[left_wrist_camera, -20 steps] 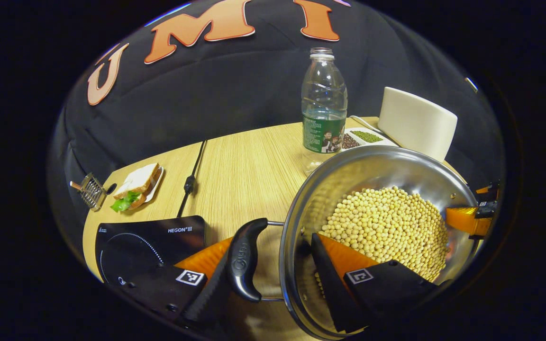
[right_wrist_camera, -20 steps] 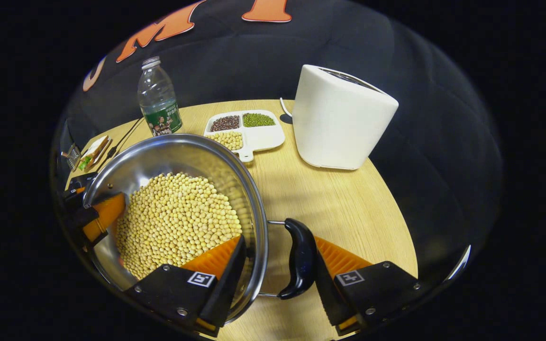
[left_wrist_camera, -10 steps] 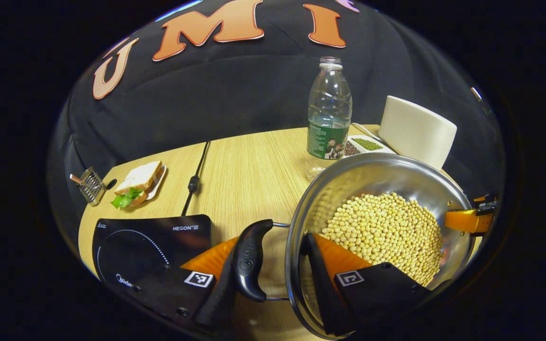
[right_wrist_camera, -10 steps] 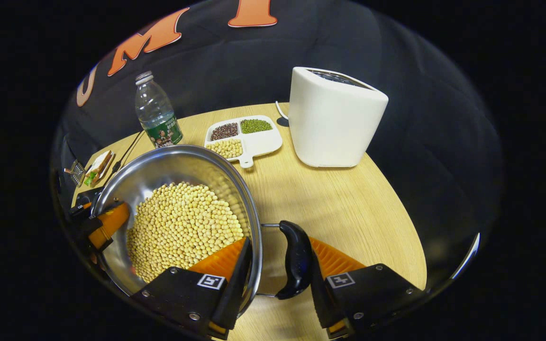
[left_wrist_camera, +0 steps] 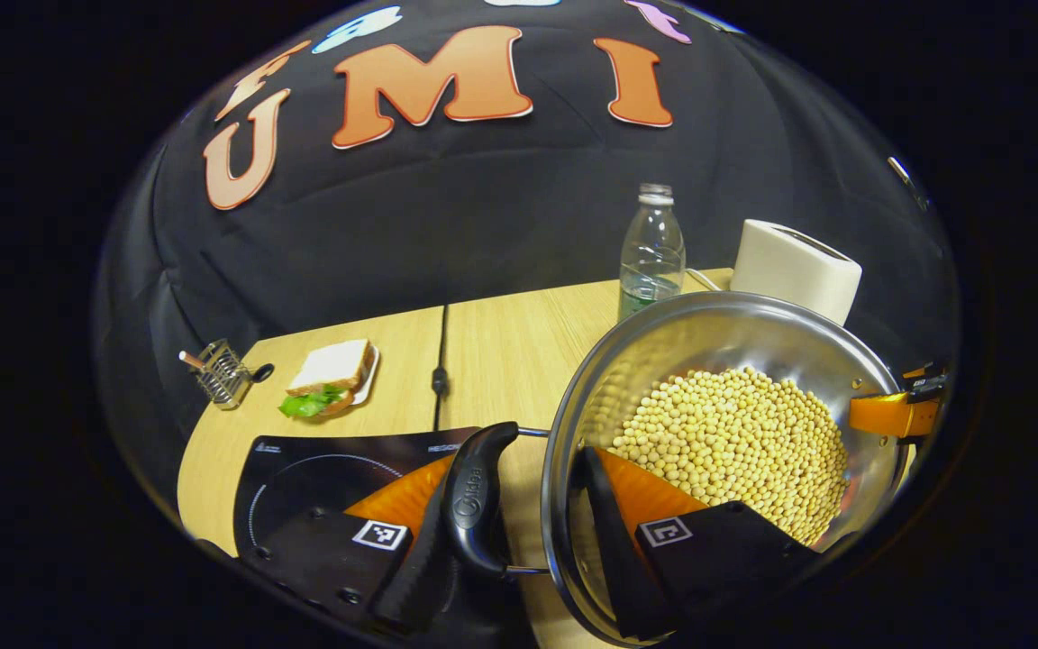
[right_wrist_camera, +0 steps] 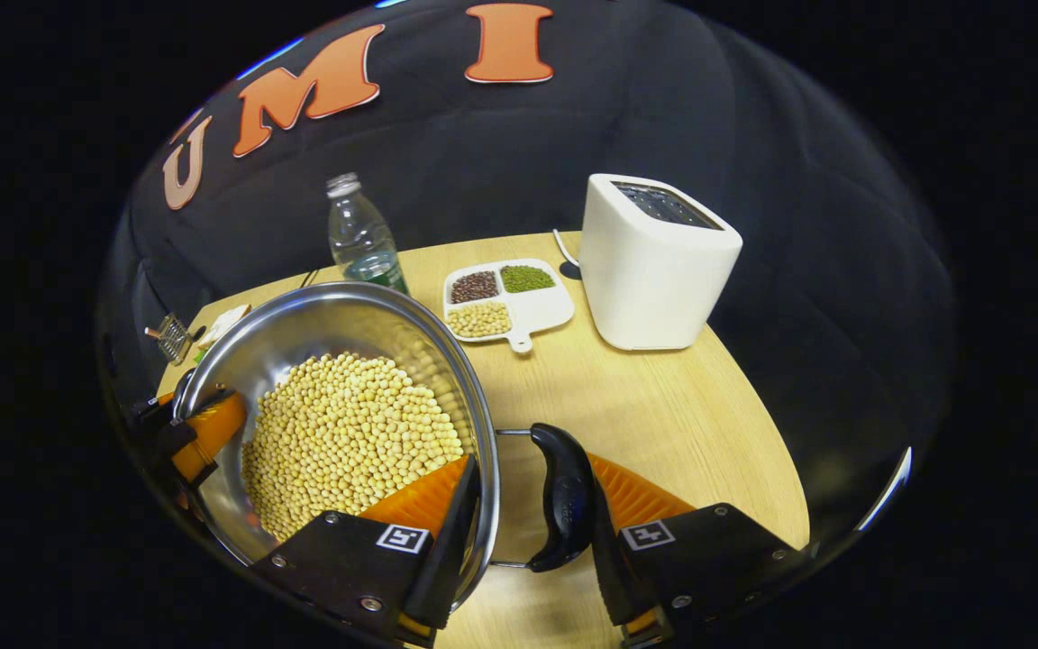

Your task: First push the handle of the pot to place it horizontally, then grasp the pot with both hands and set it on the induction cooktop.

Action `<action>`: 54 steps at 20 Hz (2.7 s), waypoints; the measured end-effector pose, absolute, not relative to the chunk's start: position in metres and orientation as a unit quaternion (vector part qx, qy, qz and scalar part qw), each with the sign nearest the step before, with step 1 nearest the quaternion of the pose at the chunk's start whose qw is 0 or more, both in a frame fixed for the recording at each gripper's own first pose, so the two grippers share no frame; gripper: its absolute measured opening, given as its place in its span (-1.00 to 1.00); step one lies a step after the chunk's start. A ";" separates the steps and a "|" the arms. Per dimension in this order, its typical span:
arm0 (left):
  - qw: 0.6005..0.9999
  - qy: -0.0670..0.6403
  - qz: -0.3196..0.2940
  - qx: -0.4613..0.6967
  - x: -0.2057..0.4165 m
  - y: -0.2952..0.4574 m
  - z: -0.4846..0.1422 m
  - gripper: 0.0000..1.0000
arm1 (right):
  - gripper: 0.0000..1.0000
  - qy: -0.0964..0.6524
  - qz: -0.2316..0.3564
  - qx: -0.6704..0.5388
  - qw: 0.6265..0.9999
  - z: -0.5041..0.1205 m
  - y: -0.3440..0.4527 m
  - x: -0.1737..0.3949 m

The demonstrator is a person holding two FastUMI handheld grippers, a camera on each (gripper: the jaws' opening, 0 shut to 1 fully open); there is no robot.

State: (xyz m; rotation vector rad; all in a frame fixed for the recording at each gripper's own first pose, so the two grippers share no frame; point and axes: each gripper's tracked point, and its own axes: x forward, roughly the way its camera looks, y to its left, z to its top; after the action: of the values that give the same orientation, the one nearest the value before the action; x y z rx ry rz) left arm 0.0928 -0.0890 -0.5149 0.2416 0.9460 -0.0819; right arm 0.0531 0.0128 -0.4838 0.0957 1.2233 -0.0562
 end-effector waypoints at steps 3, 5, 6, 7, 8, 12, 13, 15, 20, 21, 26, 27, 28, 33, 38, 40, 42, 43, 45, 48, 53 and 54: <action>0.886 0.448 -0.022 0.114 0.087 -0.063 -0.495 0.58 | 0.27 0.568 -0.009 0.041 0.822 -0.467 0.038 0.054; 0.888 0.446 -0.010 0.111 0.085 -0.047 -0.484 0.63 | 0.27 0.564 0.003 0.042 0.825 -0.460 0.053 0.055; 0.888 0.446 -0.003 0.110 0.084 -0.040 -0.479 0.58 | 0.27 0.562 0.009 0.041 0.826 -0.444 0.045 0.052; 0.889 0.445 0.001 0.110 0.081 -0.030 -0.474 0.58 | 0.27 0.560 0.014 0.039 0.827 -0.441 0.053 0.054; 0.889 0.444 0.006 0.110 0.079 -0.022 -0.471 0.58 | 0.27 0.560 0.019 0.038 0.828 -0.446 0.075 0.055; 0.889 0.443 0.026 0.109 0.072 0.012 -0.457 0.58 | 0.27 0.558 0.036 0.034 0.828 -0.439 0.106 0.059; 0.889 0.443 0.031 0.107 0.070 0.019 -0.454 0.58 | 0.27 0.557 0.041 0.033 0.829 -0.436 0.114 0.061; 0.889 0.443 0.042 0.105 0.067 0.035 -0.443 0.57 | 0.27 0.554 0.050 0.031 0.830 -0.429 0.132 0.062; 0.890 0.438 0.071 0.104 0.061 0.082 -0.423 0.57 | 0.27 0.547 0.077 0.029 0.833 -0.419 0.178 0.064; 0.890 0.437 0.076 0.103 0.058 0.094 -0.418 0.57 | 0.27 0.547 0.083 0.027 0.833 -0.417 0.188 0.065; 0.888 0.437 0.107 0.093 0.048 0.148 -0.403 0.57 | 0.27 0.539 0.112 0.013 0.834 -0.407 0.237 0.070; 0.888 0.437 0.113 0.092 0.046 0.153 -0.397 0.57 | 0.27 0.538 0.118 0.013 0.834 -0.406 0.247 0.070; 0.887 0.437 0.117 0.091 0.046 0.157 -0.391 0.57 | 0.27 0.538 0.122 0.012 0.834 -0.403 0.256 0.069; 0.884 0.440 0.128 0.090 0.037 0.156 -0.377 0.51 | 0.27 0.535 0.134 0.005 0.834 -0.402 0.288 0.072; 0.883 0.443 0.126 0.087 0.040 0.148 -0.393 0.51 | 0.26 0.537 0.136 0.000 0.832 -0.408 0.304 0.072; 0.883 0.446 0.121 0.084 0.043 0.147 -0.397 0.58 | 0.27 0.542 0.136 -0.007 0.829 -0.415 0.303 0.072; 0.879 0.455 0.117 0.075 0.044 0.152 -0.401 0.57 | 0.27 0.542 0.129 -0.012 0.830 -0.421 0.303 0.076; 0.879 0.457 0.115 0.073 0.042 0.154 -0.402 0.58 | 0.27 0.542 0.127 -0.015 0.830 -0.424 0.303 0.077; 0.878 0.459 0.112 0.075 0.044 0.154 -0.403 0.58 | 0.27 0.548 0.126 -0.018 0.827 -0.430 0.302 0.075; 0.875 0.465 0.108 0.077 0.048 0.151 -0.406 0.58 | 0.27 0.553 0.125 -0.018 0.824 -0.440 0.305 0.074; 0.870 0.476 0.106 0.067 0.049 0.153 -0.405 0.58 | 0.27 0.558 0.122 -0.016 0.821 -0.453 0.303 0.071; 0.869 0.478 0.106 0.065 0.051 0.152 -0.404 0.58 | 0.27 0.559 0.121 -0.014 0.820 -0.456 0.302 0.070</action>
State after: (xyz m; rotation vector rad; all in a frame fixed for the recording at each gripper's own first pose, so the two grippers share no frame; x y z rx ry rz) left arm 0.0509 0.1525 -0.4040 0.1355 1.0007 0.2218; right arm 0.0703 0.3024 -0.4556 -0.0296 1.1901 0.2575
